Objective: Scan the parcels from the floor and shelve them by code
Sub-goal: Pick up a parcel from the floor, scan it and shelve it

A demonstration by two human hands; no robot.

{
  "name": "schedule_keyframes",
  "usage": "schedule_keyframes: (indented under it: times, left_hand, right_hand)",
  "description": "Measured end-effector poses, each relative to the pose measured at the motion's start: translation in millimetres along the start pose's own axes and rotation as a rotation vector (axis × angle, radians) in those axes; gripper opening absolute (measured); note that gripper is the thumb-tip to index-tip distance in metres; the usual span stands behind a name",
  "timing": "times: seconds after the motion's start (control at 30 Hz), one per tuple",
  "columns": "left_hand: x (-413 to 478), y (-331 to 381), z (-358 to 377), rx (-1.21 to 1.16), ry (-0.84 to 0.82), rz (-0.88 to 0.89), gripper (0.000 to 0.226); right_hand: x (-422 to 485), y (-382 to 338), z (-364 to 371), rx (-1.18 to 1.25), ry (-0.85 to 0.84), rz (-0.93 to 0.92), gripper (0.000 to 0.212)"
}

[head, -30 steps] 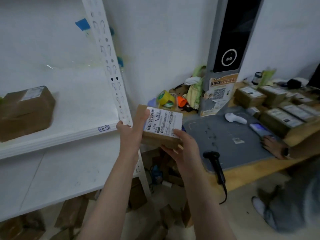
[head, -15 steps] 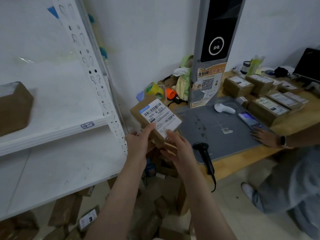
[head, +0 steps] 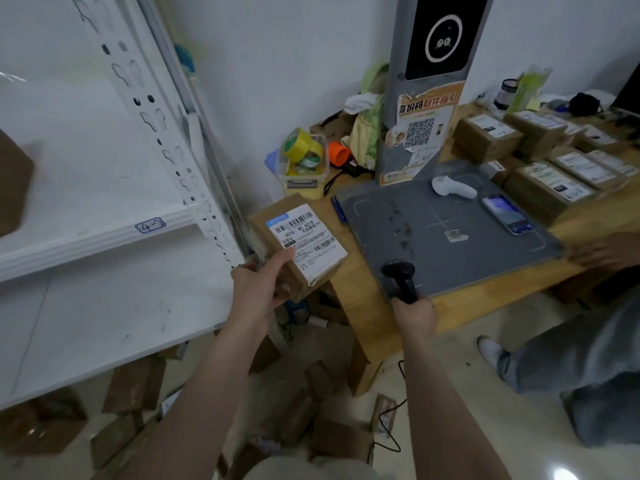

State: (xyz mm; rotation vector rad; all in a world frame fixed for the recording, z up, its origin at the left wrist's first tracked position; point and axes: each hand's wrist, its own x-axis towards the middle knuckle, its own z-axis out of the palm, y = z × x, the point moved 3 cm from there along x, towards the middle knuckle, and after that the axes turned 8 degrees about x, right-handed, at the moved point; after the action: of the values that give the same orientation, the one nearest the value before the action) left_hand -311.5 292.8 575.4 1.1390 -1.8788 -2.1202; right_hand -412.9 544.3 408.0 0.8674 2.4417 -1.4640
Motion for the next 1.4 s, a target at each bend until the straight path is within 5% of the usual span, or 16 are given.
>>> schedule_keyframes:
  times: [0.13,0.5,0.73,1.0,1.4]
  left_hand:
    - [5.3,-5.5,2.6,0.033,-0.050,-0.020,0.051]
    - [25.2,-24.3,-23.3,0.083,-0.049,-0.105,0.132]
    - [27.9,-22.3,-65.4,0.023,0.053,-0.113,0.065]
    - [17.4,-9.2,-134.3,-0.084,0.188,-0.061,0.103]
    - [2.4,-27.6,-168.3,-0.168,0.221,-0.018,0.058]
  right_hand:
    - [6.1,1.3,1.0,-0.045,-0.061,-0.003,0.043]
    - [-0.2,-11.5,23.1,0.191,-0.181,-0.084,0.035]
    - [-76.6,-71.5,41.3,0.534,-0.453,-0.185,0.038]
    - [-186.5,-120.7,51.3,0.555,-0.875,-0.289,0.029]
    - [-258.9,-119.6,66.3,0.299,-1.001,-0.451,0.026]
